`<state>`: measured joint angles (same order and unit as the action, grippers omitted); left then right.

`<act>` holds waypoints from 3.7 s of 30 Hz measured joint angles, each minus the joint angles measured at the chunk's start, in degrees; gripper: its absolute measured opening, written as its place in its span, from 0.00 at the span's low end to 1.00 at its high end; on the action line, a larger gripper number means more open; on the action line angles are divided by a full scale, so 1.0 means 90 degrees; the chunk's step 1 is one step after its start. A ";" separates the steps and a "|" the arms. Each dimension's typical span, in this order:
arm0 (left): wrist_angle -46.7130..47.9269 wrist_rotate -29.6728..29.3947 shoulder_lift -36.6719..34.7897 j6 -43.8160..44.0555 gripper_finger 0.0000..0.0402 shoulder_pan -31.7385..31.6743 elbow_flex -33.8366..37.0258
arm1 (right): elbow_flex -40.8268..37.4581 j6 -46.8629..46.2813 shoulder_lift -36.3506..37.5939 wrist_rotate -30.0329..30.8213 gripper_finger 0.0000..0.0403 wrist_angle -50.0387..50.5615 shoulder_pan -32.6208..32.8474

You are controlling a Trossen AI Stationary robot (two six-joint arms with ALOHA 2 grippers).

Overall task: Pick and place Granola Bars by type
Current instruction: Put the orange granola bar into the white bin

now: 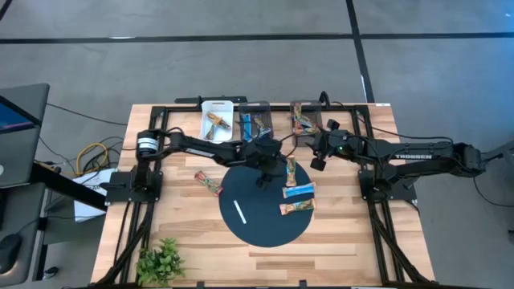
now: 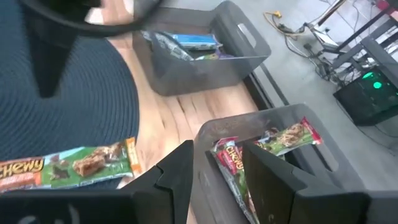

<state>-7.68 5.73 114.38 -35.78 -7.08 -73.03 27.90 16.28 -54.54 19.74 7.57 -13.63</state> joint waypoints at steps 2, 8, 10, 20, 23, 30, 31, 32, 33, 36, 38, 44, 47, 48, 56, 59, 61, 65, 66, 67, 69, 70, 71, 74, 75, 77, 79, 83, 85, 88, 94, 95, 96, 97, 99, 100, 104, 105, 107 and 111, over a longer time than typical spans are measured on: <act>0.0203 0.0154 0.0273 -0.0033 0.56 -0.0052 -0.0424 | -0.0001 0.0012 0.0034 -0.0005 0.33 0.0013 0.0001; 0.1693 0.0611 0.1027 -0.0448 0.56 -0.0189 -0.1746 | -0.0002 0.0069 0.0029 -0.0011 0.33 0.0267 -0.0002; 0.2100 0.0854 0.1308 -0.0581 0.56 -0.0220 -0.2206 | -0.0002 0.0071 0.0029 -0.0007 0.33 0.0328 0.0001; 0.3373 0.1333 0.1786 -0.1322 0.56 -0.0230 -0.3077 | -0.0012 0.0031 0.0026 -0.0030 0.33 0.0499 -0.0001; 0.3411 0.1337 0.1786 -0.1634 0.56 -0.0232 -0.3077 | -0.0012 0.0027 0.0051 -0.0021 0.33 0.0475 -0.0002; 0.3265 0.1307 0.2038 -0.1938 0.56 -0.0129 -0.3079 | -0.0012 0.0027 0.0063 -0.0015 0.33 0.0453 -0.0002; 0.3174 0.1226 0.2085 -0.1978 0.56 -0.0120 -0.3085 | -0.0012 0.0028 0.0061 -0.0009 0.33 0.0456 -0.0002; 0.3214 0.1136 0.2109 -0.1989 0.56 -0.0113 -0.3081 | -0.0012 0.0026 0.0063 -0.0015 0.33 0.0442 -0.0002; 0.3252 0.1088 0.2111 -0.1995 0.56 -0.0110 -0.3072 | -0.0002 0.0026 0.0064 -0.0017 0.33 0.0396 -0.0002; 0.3230 0.1059 0.2105 -0.1968 0.56 -0.0106 -0.3072 | 0.0007 0.0025 0.0068 -0.0038 0.33 0.0399 0.0003; 0.3289 0.1098 0.2106 -0.1885 0.56 -0.0118 -0.3121 | 0.0008 0.0024 0.0068 -0.0038 0.33 0.0397 0.0001; 0.3516 0.0991 0.2106 -0.1583 0.56 -0.0155 -0.3242 | 0.0007 0.0023 0.0068 -0.0038 0.33 0.0392 0.0001; 0.3502 0.0934 0.2106 -0.1441 0.52 -0.0167 -0.3245 | 0.0005 0.0023 0.0068 -0.0038 0.33 0.0387 0.0001; 0.3525 0.0876 0.2106 -0.1432 0.51 -0.0167 -0.3245 | 0.0005 0.0023 0.0068 -0.0038 0.33 0.0386 0.0001; 0.3560 0.0642 0.2104 -0.1191 0.33 -0.0239 -0.3245 | 0.0000 0.0023 0.0063 -0.0040 0.33 0.0338 0.0001; 0.3563 0.0620 0.2099 -0.1172 0.27 -0.0257 -0.3245 | 0.0000 0.0023 0.0063 -0.0041 0.33 0.0338 0.0001; 0.3559 0.0597 0.2099 -0.1169 0.23 -0.0257 -0.3245 | 0.0000 0.0021 0.0063 -0.0043 0.33 0.0338 0.0001; 0.3560 0.0400 0.2090 -0.1181 0.15 -0.0259 -0.3250 | 0.0000 0.0021 0.0063 -0.0043 0.33 0.0338 0.0001; 0.3560 0.0331 0.2087 -0.1186 0.13 -0.0254 -0.3250 | 0.0000 0.0021 0.0063 -0.0043 0.33 0.0338 0.0001; 0.3560 0.0299 0.2087 -0.1194 0.11 -0.0254 -0.3250 | 0.0000 0.0021 0.0063 -0.0043 0.33 0.0338 0.0001; 0.3558 0.0257 0.2085 -0.1203 0.09 -0.0257 -0.3253 | 0.0000 0.0021 0.0063 -0.0043 0.33 0.0338 0.0001; 0.3555 0.0227 0.2085 -0.1203 0.08 -0.0258 -0.3254 | 0.0000 0.0021 0.0063 -0.0043 0.33 0.0338 0.0001; 0.3555 0.0189 0.2084 -0.1207 0.07 -0.0259 -0.3254 | -0.0002 0.0021 0.0063 -0.0043 0.33 0.0338 0.0001; 0.3555 0.0108 0.2080 -0.1223 0.04 -0.0257 -0.3257 | -0.0002 0.0021 0.0063 -0.0043 0.33 0.0338 0.0001; 0.3555 0.0101 0.2080 -0.1223 0.03 -0.0257 -0.3255 | -0.0002 0.0021 0.0063 -0.0043 0.33 0.0338 0.0001; 0.3555 0.0041 0.2080 -0.1225 0.01 -0.0257 -0.3256 | -0.0002 0.0021 0.0063 -0.0043 0.33 0.0338 0.0001; 0.3555 -0.0040 0.2077 -0.1225 0.00 -0.0257 -0.3257 | -0.0002 0.0021 0.0063 -0.0044 0.33 0.0341 0.0001; 0.3555 -0.0113 0.2077 -0.1223 0.00 -0.0259 -0.3257 | -0.0002 0.0021 0.0063 -0.0045 0.33 0.0341 0.0001; 0.3520 -0.0227 0.2080 -0.1181 0.00 -0.0255 -0.3257 | -0.0002 0.0021 0.0063 -0.0043 0.33 0.0341 0.0001; 0.3446 -0.0468 0.2080 -0.1100 0.00 -0.0221 -0.3254 | -0.0002 0.0021 0.0063 -0.0045 0.33 0.0346 0.0001; 0.3532 -0.0594 0.1979 -0.0994 0.00 -0.0105 -0.3237 | -0.0002 0.0016 0.0063 -0.0045 0.33 0.0433 0.0001; 0.3542 -0.0567 0.1945 -0.0980 0.00 -0.0084 -0.3237 | -0.0005 0.0006 0.0062 -0.0045 0.33 0.0446 0.0000; 0.3577 -0.0567 0.1909 -0.0964 0.00 -0.0071 -0.3237 | -0.0005 -0.0005 0.0061 -0.0045 0.33 0.0450 0.0001; 0.3623 -0.0564 0.1878 -0.0958 0.00 -0.0059 -0.3237 | -0.0005 -0.0028 0.0061 -0.0045 0.33 0.0450 0.0001; 0.3663 -0.0561 0.1845 -0.0948 0.00 -0.0045 -0.3237 | -0.0005 -0.0030 0.0061 -0.0045 0.33 0.0450 0.0001; 0.3735 -0.0562 0.1837 -0.0919 0.00 -0.0045 -0.3237 | -0.0005 -0.0032 0.0061 -0.0045 0.33 0.0448 0.0001; 0.3848 -0.0629 0.1814 -0.0851 0.00 -0.0045 -0.3237 | -0.0005 -0.0035 0.0061 -0.0045 0.33 0.0448 0.0001; 0.3918 -0.0701 0.1784 -0.0829 0.00 -0.0041 -0.3237 | -0.0005 -0.0035 0.0061 -0.0045 0.33 0.0450 0.0001; 0.3996 -0.0846 0.1733 -0.0827 0.00 -0.0016 -0.3237 | -0.0005 -0.0035 0.0061 -0.0044 0.33 0.0450 0.0000; 0.4373 -0.1007 0.1530 -0.0805 0.00 0.0091 -0.3237 | -0.0005 -0.0034 0.0061 -0.0043 0.33 0.0467 0.0001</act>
<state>31.67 -3.34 128.15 -43.03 -6.26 -102.17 27.86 15.98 -54.00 19.35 11.77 -13.63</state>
